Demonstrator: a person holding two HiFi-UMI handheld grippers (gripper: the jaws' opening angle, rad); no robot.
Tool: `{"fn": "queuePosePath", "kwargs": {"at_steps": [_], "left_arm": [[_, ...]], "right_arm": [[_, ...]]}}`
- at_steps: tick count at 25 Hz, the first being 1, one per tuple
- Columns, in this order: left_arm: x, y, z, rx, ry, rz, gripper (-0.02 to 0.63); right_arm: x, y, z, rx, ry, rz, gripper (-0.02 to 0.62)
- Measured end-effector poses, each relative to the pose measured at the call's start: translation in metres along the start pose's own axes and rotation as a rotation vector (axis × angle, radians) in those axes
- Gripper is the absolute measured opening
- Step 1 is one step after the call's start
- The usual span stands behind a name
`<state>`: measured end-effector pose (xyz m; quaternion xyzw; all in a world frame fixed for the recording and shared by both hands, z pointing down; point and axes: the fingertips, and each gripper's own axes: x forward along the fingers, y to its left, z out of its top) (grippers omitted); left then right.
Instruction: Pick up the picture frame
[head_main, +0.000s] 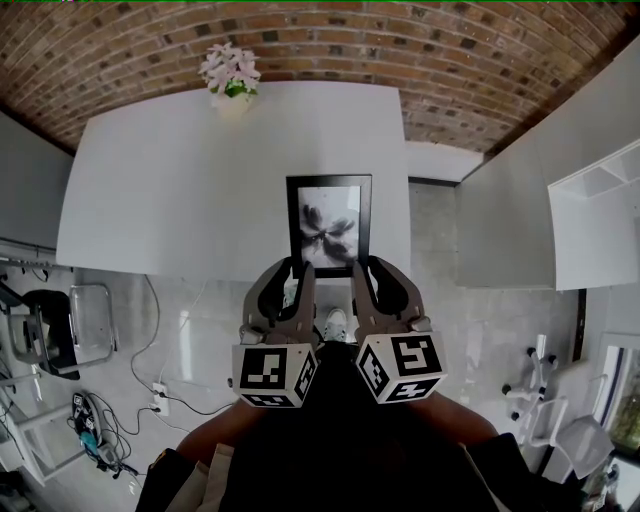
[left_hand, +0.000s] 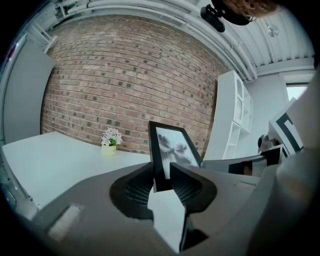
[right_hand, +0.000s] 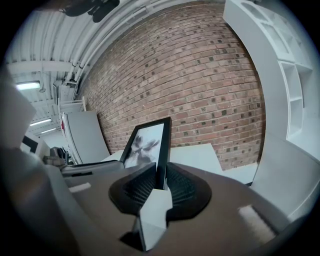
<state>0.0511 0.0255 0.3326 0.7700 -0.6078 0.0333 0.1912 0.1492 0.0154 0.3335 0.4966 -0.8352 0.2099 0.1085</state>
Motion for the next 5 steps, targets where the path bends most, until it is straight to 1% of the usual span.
{"fn": "queuePosePath", "kwargs": {"at_steps": [5], "left_arm": [[0.0007, -0.0028, -0.0025, -0.002, 0.006, -0.004, 0.091]], "right_arm": [[-0.0015, -0.0028, -0.0018, 0.004, 0.006, -0.001, 0.063]]}}
